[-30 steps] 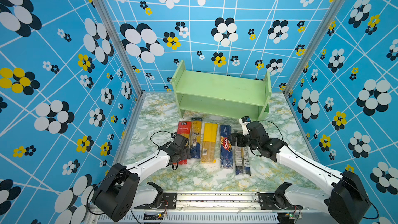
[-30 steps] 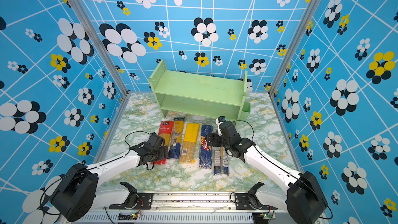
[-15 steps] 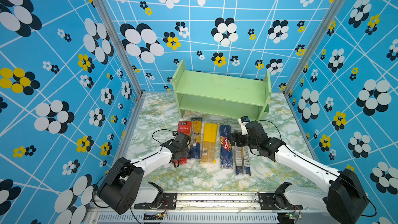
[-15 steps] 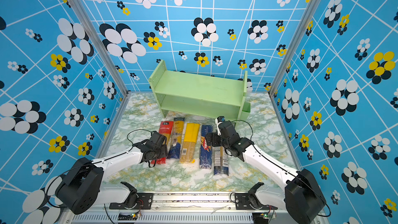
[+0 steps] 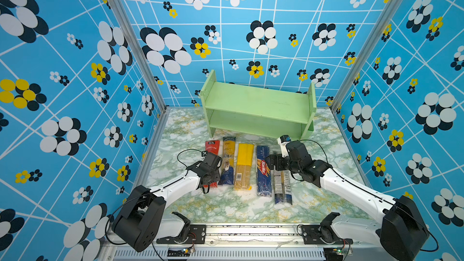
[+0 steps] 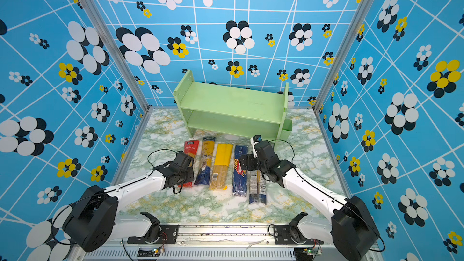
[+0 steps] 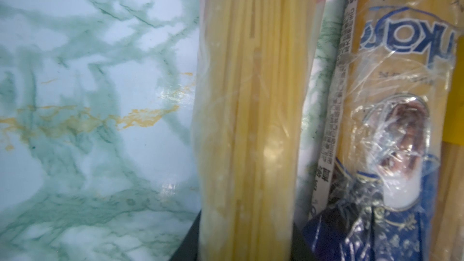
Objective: Arrange pasta packages on shelves
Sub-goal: Pick up the pasta box from the middle-left of the table.
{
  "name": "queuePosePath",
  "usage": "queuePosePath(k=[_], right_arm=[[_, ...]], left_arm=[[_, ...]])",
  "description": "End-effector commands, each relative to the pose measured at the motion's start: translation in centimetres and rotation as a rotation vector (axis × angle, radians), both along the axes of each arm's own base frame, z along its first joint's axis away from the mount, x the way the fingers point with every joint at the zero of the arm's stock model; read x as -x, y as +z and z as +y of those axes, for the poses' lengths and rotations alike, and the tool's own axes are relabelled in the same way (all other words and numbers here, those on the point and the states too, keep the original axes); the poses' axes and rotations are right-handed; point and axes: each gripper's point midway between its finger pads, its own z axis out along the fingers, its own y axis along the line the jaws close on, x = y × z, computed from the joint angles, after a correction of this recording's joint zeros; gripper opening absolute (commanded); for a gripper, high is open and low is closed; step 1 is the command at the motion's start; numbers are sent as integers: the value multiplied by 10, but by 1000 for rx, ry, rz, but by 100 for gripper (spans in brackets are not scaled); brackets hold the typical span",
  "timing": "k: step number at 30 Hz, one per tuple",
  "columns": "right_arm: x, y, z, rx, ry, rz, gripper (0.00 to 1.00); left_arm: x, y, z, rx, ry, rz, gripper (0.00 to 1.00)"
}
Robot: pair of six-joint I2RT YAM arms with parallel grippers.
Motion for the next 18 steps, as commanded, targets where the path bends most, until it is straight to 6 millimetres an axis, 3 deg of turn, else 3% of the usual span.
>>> queuePosePath(k=[1,9,18], right_arm=[[-4,11,2,19,5,-29,93],[-4,14,0,29,4,-31,92],[-3,8,-2,68,12,-6,91]], left_arm=[[9,11,-1,9,-32,38,0],[8,67,-17,117,-128,-27,0],[14,117,-9,159,-142,-137,0]])
